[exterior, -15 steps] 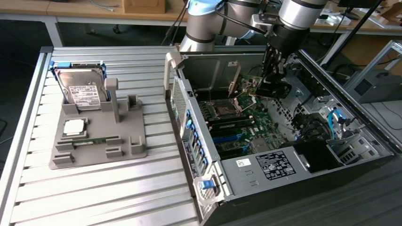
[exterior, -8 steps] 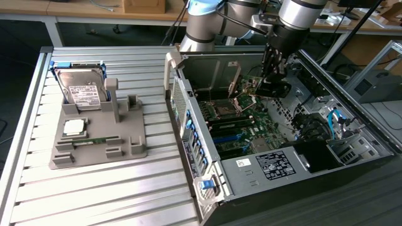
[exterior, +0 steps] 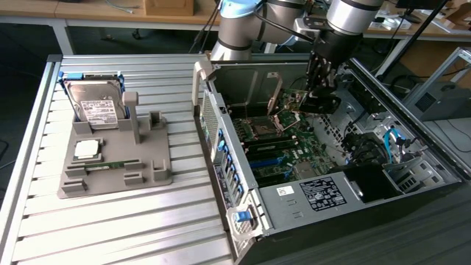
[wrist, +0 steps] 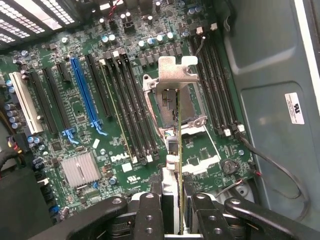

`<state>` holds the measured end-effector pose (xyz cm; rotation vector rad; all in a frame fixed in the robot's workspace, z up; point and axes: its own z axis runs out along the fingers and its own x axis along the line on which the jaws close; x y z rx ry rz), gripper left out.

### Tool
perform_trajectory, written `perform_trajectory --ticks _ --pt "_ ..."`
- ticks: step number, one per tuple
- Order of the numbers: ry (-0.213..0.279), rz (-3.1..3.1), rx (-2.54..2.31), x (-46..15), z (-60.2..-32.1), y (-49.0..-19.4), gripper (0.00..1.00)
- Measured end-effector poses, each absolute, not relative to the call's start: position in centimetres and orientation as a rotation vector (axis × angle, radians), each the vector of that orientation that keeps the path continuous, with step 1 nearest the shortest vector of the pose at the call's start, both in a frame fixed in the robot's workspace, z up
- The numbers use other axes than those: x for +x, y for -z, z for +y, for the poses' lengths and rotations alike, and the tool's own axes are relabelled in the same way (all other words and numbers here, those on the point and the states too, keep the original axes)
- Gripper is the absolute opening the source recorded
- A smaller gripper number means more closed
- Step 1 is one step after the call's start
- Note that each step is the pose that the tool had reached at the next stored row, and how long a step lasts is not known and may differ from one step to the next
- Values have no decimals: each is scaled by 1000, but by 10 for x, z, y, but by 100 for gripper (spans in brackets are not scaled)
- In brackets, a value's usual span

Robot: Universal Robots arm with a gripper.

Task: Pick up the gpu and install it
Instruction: 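Insert the gpu into the slot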

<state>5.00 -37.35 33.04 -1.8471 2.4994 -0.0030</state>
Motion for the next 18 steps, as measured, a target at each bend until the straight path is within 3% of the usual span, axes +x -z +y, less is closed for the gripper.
perform_trajectory --ticks 18 --pt "2 2435 -1932 50 -373 -330 27"
